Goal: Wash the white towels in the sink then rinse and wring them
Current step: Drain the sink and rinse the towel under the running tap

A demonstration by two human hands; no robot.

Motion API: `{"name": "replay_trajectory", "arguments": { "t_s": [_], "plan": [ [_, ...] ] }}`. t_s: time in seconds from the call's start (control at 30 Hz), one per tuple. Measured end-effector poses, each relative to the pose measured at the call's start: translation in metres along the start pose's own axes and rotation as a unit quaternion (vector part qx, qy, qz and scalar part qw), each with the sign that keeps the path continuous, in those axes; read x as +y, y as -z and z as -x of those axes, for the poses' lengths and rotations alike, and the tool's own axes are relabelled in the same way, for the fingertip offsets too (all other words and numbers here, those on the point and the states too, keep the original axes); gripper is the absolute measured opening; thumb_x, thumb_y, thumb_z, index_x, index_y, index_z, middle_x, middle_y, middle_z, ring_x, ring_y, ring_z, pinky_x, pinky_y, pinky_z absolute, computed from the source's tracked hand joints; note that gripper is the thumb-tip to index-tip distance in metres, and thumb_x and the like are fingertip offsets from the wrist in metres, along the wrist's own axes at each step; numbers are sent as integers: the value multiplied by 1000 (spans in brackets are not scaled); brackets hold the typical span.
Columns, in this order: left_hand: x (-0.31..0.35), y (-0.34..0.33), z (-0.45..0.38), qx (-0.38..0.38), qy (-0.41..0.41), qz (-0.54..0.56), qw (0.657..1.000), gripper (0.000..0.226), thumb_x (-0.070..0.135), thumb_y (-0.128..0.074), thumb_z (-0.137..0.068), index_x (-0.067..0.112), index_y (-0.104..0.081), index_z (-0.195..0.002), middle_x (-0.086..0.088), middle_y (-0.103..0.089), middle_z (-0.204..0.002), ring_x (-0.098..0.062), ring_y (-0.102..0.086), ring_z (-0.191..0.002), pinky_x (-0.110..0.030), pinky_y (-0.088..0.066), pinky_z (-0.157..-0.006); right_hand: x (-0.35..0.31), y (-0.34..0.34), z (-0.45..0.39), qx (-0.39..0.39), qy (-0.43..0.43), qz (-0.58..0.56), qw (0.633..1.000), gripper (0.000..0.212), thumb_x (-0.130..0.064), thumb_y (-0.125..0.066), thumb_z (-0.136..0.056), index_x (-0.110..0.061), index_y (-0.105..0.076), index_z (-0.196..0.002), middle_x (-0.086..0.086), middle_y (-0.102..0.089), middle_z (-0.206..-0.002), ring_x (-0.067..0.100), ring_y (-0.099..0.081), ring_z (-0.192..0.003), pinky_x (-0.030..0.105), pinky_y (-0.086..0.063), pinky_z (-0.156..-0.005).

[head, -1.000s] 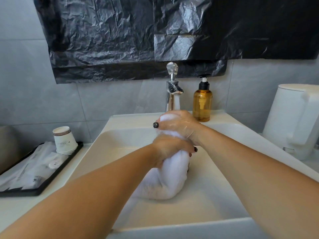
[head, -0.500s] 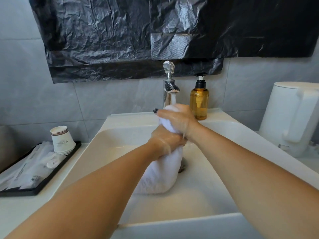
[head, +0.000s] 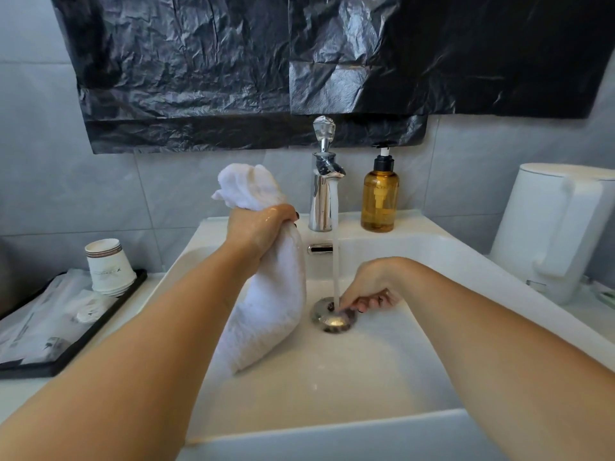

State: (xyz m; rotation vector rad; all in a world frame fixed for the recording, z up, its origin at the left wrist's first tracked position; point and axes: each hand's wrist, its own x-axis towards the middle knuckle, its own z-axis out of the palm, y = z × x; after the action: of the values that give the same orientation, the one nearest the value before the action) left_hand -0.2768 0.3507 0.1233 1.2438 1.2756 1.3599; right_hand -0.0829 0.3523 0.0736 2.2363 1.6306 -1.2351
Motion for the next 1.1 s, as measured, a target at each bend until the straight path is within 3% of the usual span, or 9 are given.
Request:
{"name": "replay_trajectory", "arguments": {
  "t_s": [0.33, 0.43, 0.5, 0.6, 0.67, 0.73, 0.8, 0.93, 1.1],
  "plan": [
    [-9, -14, 2, -91, -38, -40, 994, 30, 14, -78, -68, 5, -69, -95, -10, -73, -85, -22, -70, -78, -30, -53, -64, -19, -13, -10, -8, -69, 101, 992, 43, -33, -54, -98, -18, -40, -60, -6, -33, -38, 8, -22, -45, 18, -18, -47],
    [-17, -14, 5, -163, -24, -32, 986, 45, 18, -79, -57, 2, -69, -98, -14, -75, -91, -29, -72, -90, -42, -58, -84, -12, -13, -5, 12, -6, 109, 994, 35, -29, -62, -92, -14, -52, -63, -1, -48, -50, 10, -36, -49, 19, -29, -50],
    [-24, -14, 5, -213, 12, -27, 977, 56, 21, -81, -51, 2, -70, -102, -15, -75, -97, -30, -72, -97, -47, -56, -93, -9, -7, 1, 123, 121, 31, 985, 12, -19, -71, -84, -9, -64, -84, 4, -63, -70, 13, -55, -55, 21, -42, -53],
    [-28, -12, 6, -259, 43, -13, 965, 31, 13, -77, -68, 0, -71, -96, -11, -74, -86, -22, -71, -82, -34, -59, -78, -11, 6, 13, 345, 348, -125, 863, 77, -11, -81, -73, -23, -42, -139, 2, -57, -119, 15, -63, -88, 25, -51, -71],
    [-25, -9, 8, -293, 61, -1, 954, 7, 9, -72, -71, 6, -69, -77, -8, -68, -71, -18, -65, -66, -25, -53, -60, -17, 4, 17, 441, 441, -29, 781, 110, -16, -85, -68, -32, -17, -152, 3, -33, -146, 24, -54, -116, 39, -52, -86],
    [-22, -7, 10, -337, 89, -20, 937, 14, 10, -66, -70, 11, -63, -56, -4, -61, -59, -15, -60, -54, -23, -47, -53, -23, -4, 16, 489, 488, 103, 716, 119, -18, -84, -69, -39, -2, -153, 5, -12, -159, 32, -35, -138, 43, -52, -87],
    [-18, -4, 12, -366, 126, -64, 920, 17, 11, -63, -63, 12, -57, -47, -4, -55, -53, -14, -54, -49, -23, -43, -52, -27, -8, 18, 515, 532, 186, 646, 117, -20, -86, -67, -35, -7, -153, 8, -11, -161, 34, -28, -142, 40, -53, -81],
    [-14, -3, 17, -413, 171, -171, 878, 13, 9, -59, -57, 12, -57, -44, -3, -52, -50, -12, -52, -47, -20, -41, -52, -21, -15, 10, 479, 627, 253, 561, 79, -13, -82, -71, -13, -46, -141, 15, -43, -148, 34, -41, -136, 46, -49, -101],
    [-19, -28, 16, -376, 110, -304, 868, 15, 15, -80, -62, 15, -66, -69, -3, -65, -75, -17, -63, -74, -24, -46, -68, 2, 1, 4, 480, 561, 312, 598, 35, -5, -69, -74, -14, -65, -107, 3, -66, -97, 28, -62, -87, 34, -50, -61]
  ]
}}
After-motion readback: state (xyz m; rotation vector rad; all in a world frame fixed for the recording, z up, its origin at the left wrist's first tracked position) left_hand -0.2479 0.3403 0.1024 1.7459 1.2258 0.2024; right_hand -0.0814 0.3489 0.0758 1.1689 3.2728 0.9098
